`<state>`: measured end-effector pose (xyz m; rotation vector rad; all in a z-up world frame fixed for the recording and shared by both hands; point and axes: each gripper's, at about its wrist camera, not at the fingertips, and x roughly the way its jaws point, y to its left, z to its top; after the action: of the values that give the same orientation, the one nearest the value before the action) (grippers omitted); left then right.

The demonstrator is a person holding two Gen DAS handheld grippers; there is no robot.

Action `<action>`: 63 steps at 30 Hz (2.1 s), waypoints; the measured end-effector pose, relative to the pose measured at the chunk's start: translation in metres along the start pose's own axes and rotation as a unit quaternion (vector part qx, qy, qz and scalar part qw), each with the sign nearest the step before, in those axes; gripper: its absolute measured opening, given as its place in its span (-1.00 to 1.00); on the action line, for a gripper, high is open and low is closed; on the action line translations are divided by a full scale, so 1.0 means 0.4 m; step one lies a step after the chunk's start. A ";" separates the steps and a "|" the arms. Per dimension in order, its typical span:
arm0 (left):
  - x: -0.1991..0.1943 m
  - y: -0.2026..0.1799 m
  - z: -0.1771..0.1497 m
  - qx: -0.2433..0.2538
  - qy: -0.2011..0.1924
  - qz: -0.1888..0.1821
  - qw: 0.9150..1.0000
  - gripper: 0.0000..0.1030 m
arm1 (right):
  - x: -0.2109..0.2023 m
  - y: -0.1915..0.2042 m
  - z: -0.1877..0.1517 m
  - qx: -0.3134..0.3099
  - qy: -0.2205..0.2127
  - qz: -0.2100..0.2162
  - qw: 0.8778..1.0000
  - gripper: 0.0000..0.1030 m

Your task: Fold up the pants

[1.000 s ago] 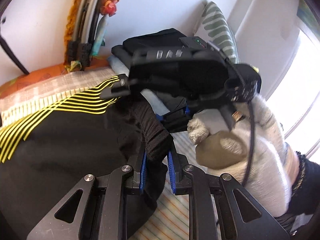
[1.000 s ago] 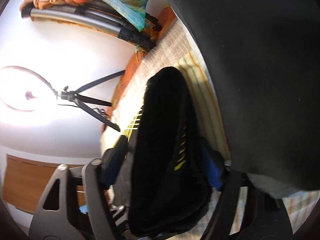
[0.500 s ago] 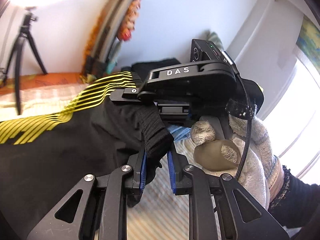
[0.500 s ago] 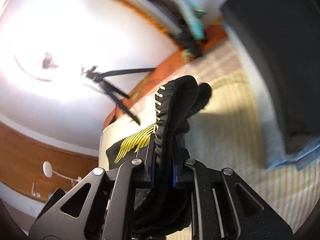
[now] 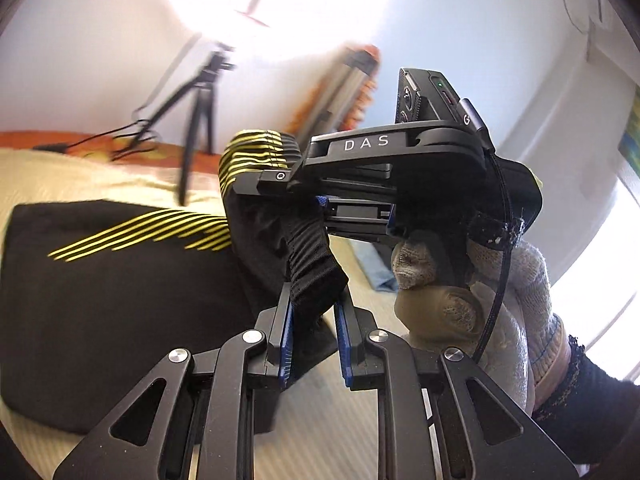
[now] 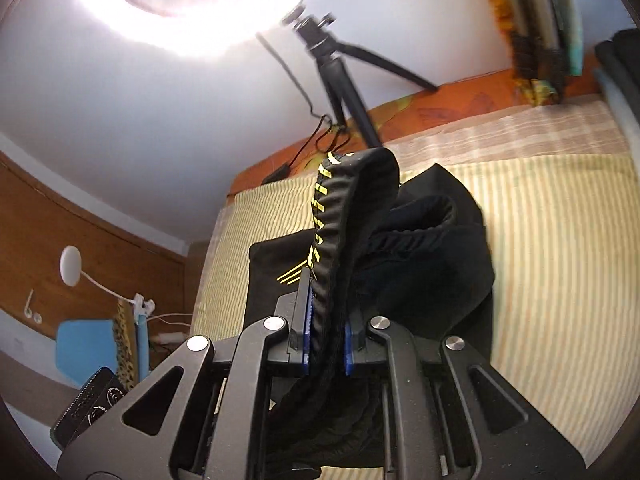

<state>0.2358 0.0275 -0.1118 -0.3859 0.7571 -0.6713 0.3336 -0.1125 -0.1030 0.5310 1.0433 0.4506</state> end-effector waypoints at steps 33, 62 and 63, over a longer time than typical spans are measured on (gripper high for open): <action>-0.351 0.395 -0.006 -0.132 -0.073 0.167 0.974 -0.66 | 0.438 0.302 -0.122 -0.091 0.120 -0.033 0.988 -0.11; -0.127 0.340 -0.049 -0.066 0.047 0.263 0.961 -0.40 | 0.045 -0.020 -0.308 -0.204 0.070 -0.054 0.975 0.01; -0.146 0.345 -0.041 -0.078 0.037 0.256 0.963 -0.40 | 0.040 -0.020 -0.313 -0.211 0.067 -0.053 0.974 0.01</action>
<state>0.2497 0.1663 -0.1690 -0.2908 0.9384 -0.1390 0.2292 -0.0850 -0.1689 0.0670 1.0620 0.6007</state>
